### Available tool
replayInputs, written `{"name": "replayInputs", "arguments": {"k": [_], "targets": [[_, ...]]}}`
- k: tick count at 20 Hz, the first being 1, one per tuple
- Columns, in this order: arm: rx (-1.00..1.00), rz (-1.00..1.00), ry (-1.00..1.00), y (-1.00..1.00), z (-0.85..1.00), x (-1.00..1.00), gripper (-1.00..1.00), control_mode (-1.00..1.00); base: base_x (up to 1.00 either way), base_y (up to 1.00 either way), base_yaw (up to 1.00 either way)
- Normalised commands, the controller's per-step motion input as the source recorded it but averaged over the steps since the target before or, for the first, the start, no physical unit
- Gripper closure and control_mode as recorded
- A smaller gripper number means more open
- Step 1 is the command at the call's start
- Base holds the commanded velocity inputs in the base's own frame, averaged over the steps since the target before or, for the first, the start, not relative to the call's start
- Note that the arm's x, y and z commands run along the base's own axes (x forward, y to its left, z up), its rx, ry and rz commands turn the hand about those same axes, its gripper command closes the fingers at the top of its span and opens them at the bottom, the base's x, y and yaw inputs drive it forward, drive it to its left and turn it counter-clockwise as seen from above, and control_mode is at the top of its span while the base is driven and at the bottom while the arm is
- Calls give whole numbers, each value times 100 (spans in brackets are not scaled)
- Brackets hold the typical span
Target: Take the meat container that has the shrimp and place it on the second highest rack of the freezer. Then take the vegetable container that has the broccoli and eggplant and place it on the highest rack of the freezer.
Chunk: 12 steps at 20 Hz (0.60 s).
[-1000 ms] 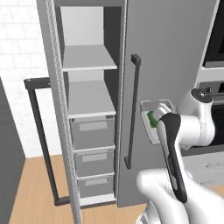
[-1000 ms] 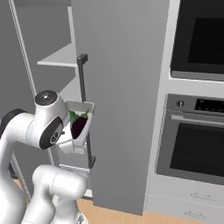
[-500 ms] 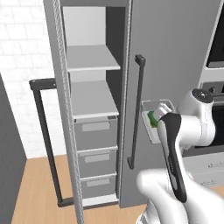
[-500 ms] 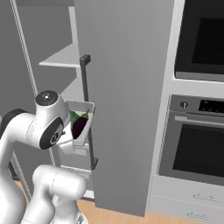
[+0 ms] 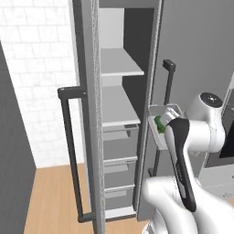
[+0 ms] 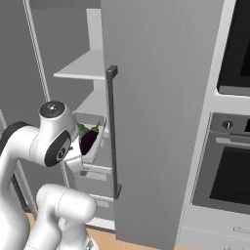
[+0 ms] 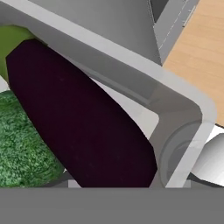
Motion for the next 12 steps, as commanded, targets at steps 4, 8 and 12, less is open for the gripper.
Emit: {"name": "replayInputs", "arguments": {"k": [4,8,12], "targets": [[0,0,0,0,0,0,100,100,42,24,0],[0,0,0,0,0,0,100,100,52,31,0],[0,0,0,0,0,0,100,100,52,47,0]]}}
